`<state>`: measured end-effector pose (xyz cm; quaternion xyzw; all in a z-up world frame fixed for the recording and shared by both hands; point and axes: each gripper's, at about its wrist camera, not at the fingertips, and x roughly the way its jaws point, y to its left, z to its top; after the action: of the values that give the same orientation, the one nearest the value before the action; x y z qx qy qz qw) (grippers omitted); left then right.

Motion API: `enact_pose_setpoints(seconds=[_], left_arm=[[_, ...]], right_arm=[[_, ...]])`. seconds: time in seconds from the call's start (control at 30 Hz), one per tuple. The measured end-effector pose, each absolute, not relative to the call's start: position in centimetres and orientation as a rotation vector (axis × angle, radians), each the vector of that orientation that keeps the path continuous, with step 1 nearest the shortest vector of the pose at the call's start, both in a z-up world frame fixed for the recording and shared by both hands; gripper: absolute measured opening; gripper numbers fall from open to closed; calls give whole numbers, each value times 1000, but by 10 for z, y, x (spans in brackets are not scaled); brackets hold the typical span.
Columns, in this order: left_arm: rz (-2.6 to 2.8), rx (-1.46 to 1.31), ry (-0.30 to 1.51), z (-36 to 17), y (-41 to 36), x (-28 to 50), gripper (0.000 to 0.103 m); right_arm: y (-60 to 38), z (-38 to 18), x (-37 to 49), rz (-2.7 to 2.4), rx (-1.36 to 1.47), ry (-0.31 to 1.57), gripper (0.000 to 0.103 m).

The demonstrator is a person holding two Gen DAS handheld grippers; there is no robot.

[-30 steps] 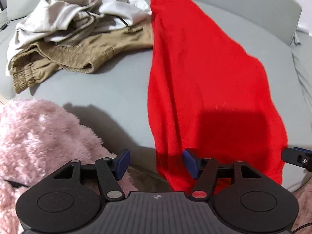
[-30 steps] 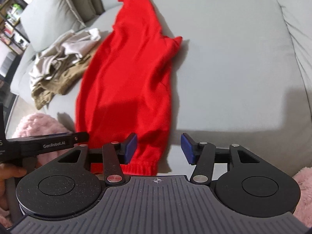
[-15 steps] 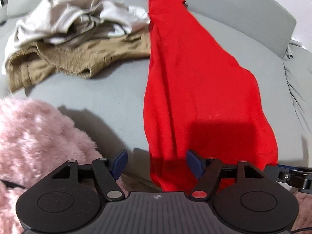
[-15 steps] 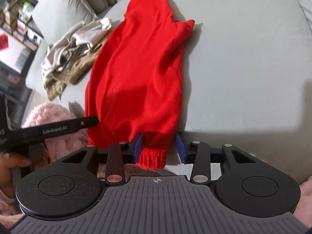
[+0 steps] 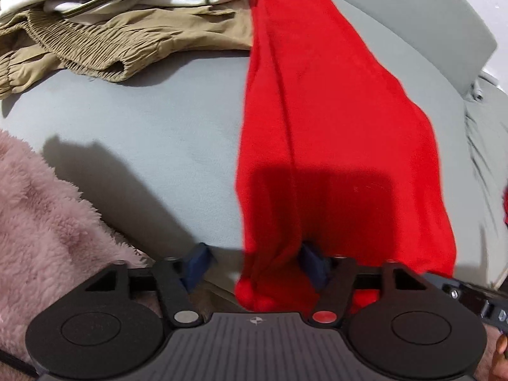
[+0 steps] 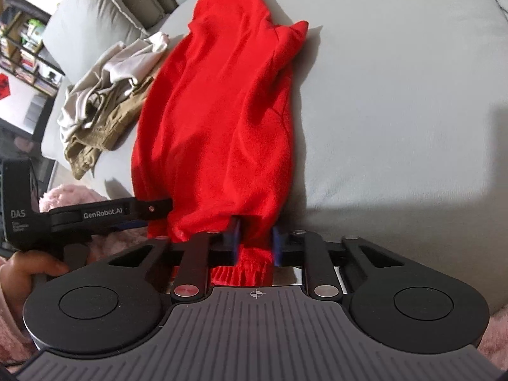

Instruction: Fold clothes

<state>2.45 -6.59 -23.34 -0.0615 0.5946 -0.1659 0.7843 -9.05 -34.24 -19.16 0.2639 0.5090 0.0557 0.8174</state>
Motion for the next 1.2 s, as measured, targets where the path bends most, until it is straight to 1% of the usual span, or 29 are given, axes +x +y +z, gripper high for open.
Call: enact_pose_setpoints(seconds=[0.03, 0.33, 0.5, 0.6, 0.67, 0.7, 0.73, 0.77, 0.8, 0.83, 0.87, 1.0, 1.07, 1.13, 1.2], left_arm=[[-380, -135, 1286, -227, -65, 23, 4], [-496, -220, 1272, -167, -66, 9, 4], [-554, -236, 1342, -167, -67, -26, 4], [-586, -223, 1386, -177, -76, -26, 4], [-575, -193, 1411, -194, -82, -26, 12], [-556, -188, 1420, -204, -82, -23, 14], [-536, -176, 1424, -208, -83, -23, 17], [-527, -159, 1418, -206, -82, -25, 26], [-524, -141, 1407, -204, -81, -26, 31], [-520, -119, 1377, -198, -80, -28, 35], [-516, -95, 1337, -190, -78, -30, 36], [-525, -54, 1192, -168, -75, -31, 35], [-557, -46, 1133, -165, -82, -27, 31], [-630, -27, 1057, -168, -99, -17, 25], [-693, -10, 1045, -178, -118, -4, 17]], right_arm=[[-341, -187, -90, 121, 559, 1086, 8], [-364, -126, -103, 120, 571, 1037, 7], [-378, -106, -135, 95, 597, 1043, 7], [-386, -102, -163, 80, 631, 1054, 7], [-391, -107, -171, 63, 658, 1063, 7], [-393, -111, -173, 53, 674, 1068, 7], [-395, -116, -174, 42, 694, 1073, 7], [-396, -121, -172, 30, 722, 1079, 7], [-396, -125, -171, 23, 742, 1084, 7], [-395, -126, -171, 26, 748, 1086, 7], [-392, -127, -170, 32, 748, 1089, 7], [-379, -118, -165, 68, 699, 1099, 7], [-375, -111, -157, 83, 693, 1099, 7], [-369, -107, -148, 93, 677, 1101, 7], [-363, -105, -141, 95, 658, 1102, 6]])
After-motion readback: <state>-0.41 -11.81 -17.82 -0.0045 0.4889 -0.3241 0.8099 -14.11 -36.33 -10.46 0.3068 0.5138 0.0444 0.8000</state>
